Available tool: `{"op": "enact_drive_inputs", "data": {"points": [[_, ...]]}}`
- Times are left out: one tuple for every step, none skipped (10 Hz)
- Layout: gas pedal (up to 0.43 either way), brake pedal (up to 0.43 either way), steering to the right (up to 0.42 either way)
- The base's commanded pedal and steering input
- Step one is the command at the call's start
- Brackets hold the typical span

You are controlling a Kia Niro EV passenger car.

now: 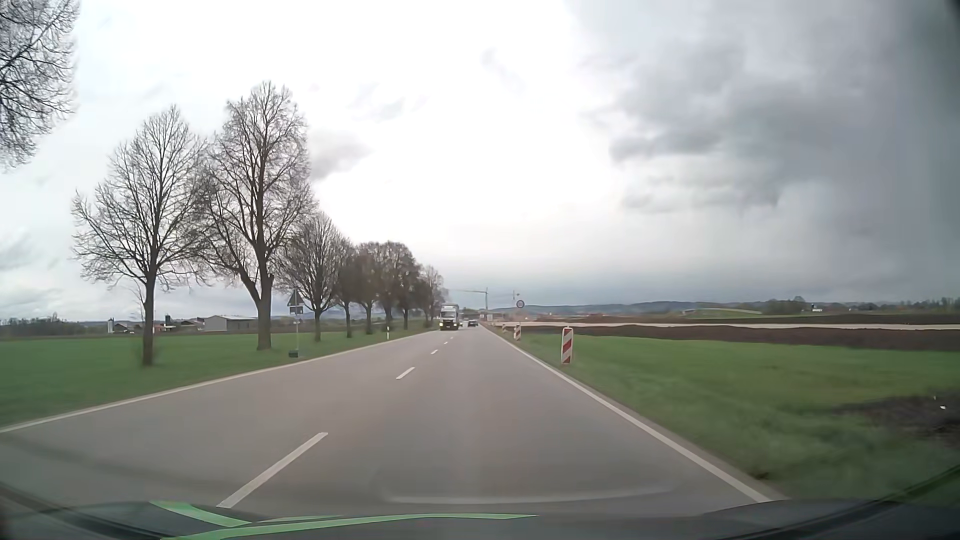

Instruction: Follow the waypoints while adhering to traffic rules and regulations

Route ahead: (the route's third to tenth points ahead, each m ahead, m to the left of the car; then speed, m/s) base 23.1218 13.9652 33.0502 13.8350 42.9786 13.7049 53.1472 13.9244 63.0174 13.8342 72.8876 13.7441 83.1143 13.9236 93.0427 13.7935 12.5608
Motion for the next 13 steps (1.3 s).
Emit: {"op": "enact_drive_inputs", "data": {"points": [[0.067,0.000,-0.002],[0.067,0.000,-0.002],[0.067,0.000,-0.002],[0.067,0.000,-0.001],[0.067,0.000,-0.001],[0.067,0.000,-0.001],[0.067,0.000,-0.001],[0.067,0.000,-0.002],[0.067,0.000,-0.001],[0.079,0.000,-0.001],[0.079,0.000,-0.001],[0.079,0.000,-0.001],[0.079,0.000,-0.001]]}}
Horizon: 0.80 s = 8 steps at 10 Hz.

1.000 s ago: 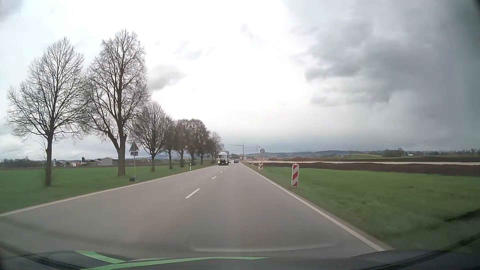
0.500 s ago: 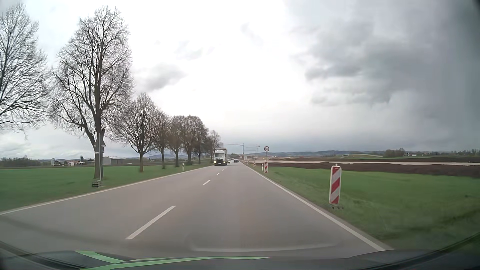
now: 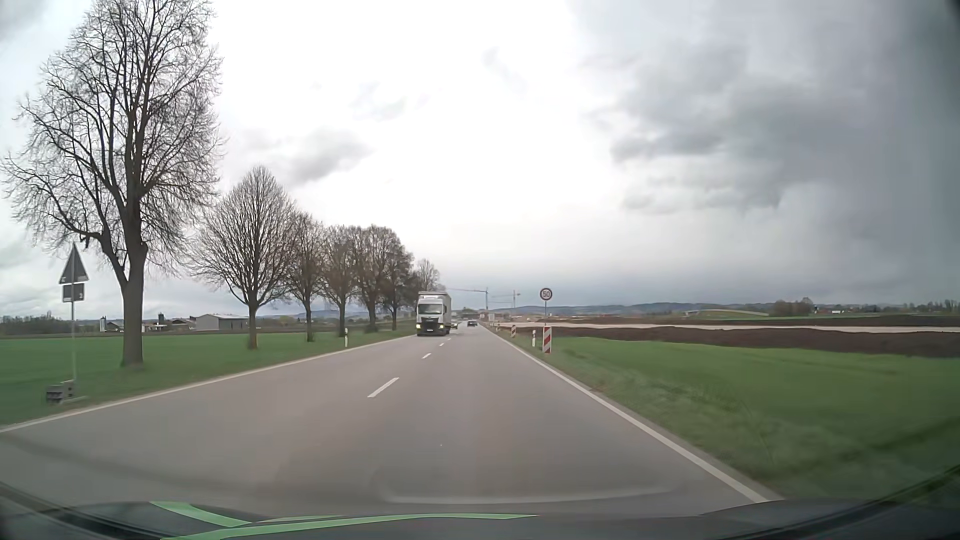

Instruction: Follow the waypoints while adhering to traffic rules and regulations

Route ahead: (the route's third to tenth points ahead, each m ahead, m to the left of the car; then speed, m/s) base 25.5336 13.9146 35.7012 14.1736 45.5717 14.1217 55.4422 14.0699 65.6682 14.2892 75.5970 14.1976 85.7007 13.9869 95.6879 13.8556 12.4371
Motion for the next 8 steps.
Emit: {"op": "enact_drive_inputs", "data": {"points": [[0.079,0.000,-0.001],[0.079,0.000,-0.001],[0.079,0.000,-0.001],[0.079,0.000,-0.002],[0.079,0.000,-0.002],[0.079,0.000,-0.002],[0.079,0.000,-0.001],[0.079,0.000,-0.001]]}}
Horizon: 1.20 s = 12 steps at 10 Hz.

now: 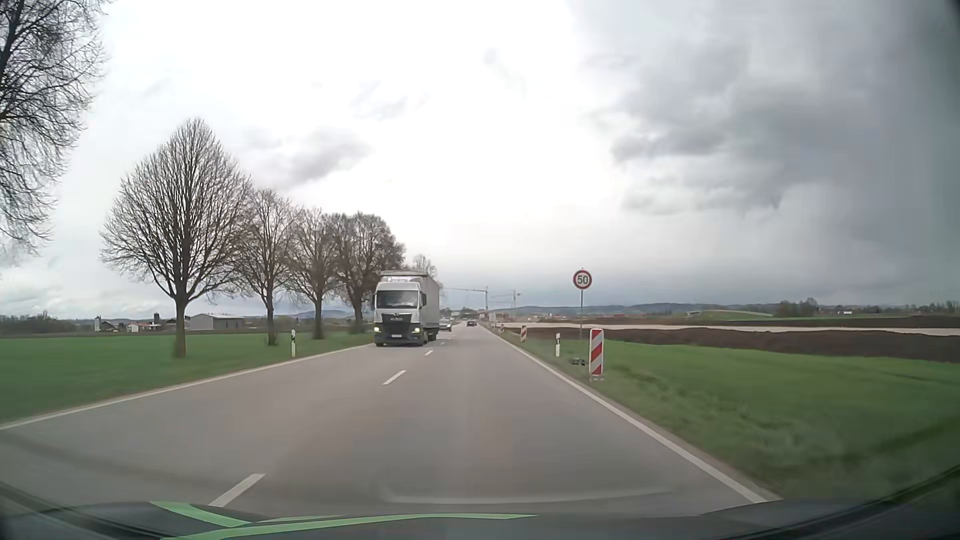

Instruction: Follow the waypoints while adhering to traffic rules and regulations

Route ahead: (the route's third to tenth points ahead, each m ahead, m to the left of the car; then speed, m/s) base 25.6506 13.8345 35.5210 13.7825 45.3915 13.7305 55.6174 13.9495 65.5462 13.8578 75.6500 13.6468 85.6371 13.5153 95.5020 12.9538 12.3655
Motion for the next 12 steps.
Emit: {"op": "enact_drive_inputs", "data": {"points": [[0.079,0.000,-0.002],[0.079,0.000,-0.001],[0.079,0.000,-0.002],[0.079,0.000,-0.001],[0.079,0.000,-0.001],[0.079,0.000,-0.001],[0.079,0.000,-0.001],[0.079,0.000,-0.001],[0.079,0.000,-0.001],[0.079,0.000,-0.001],[0.079,0.000,-0.001],[0.079,0.000,-0.002]]}}
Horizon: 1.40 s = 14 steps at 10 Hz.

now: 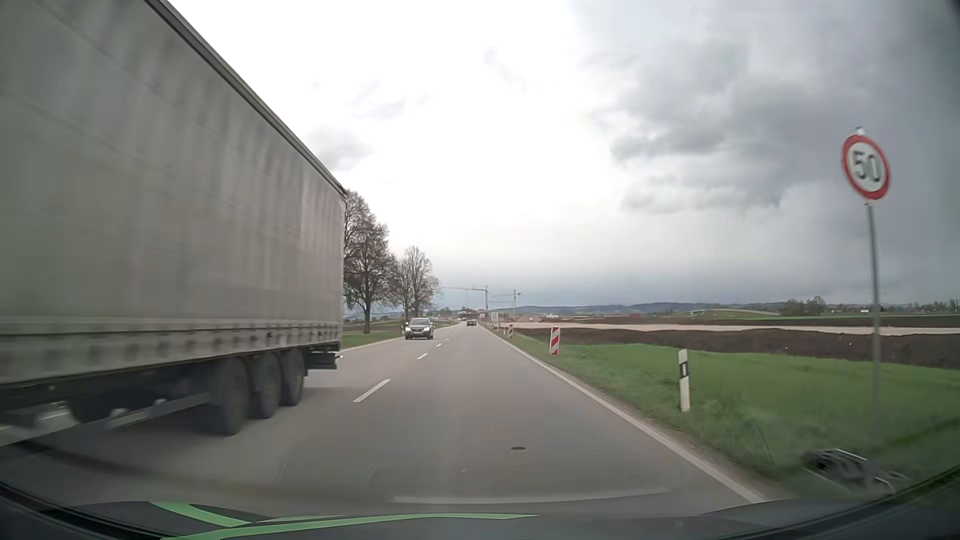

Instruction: Follow the waypoints while adhering to traffic rules and regulations

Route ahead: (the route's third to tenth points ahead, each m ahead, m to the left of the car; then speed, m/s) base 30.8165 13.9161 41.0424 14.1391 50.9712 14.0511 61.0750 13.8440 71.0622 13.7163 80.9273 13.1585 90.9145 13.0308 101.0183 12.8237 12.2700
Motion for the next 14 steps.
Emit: {"op": "enact_drive_inputs", "data": {"points": [[0.079,0.000,-0.002],[0.079,0.000,-0.001],[0.079,0.000,-0.001],[0.079,0.000,-0.002],[0.079,0.000,-0.002],[0.079,0.000,-0.002],[0.079,0.000,-0.002],[0.079,0.000,-0.002],[0.079,0.000,-0.002],[0.079,0.000,-0.001],[0.079,0.000,-0.002],[0.079,0.000,-0.002],[0.079,0.000,-0.002],[0.079,0.000,-0.002]]}}
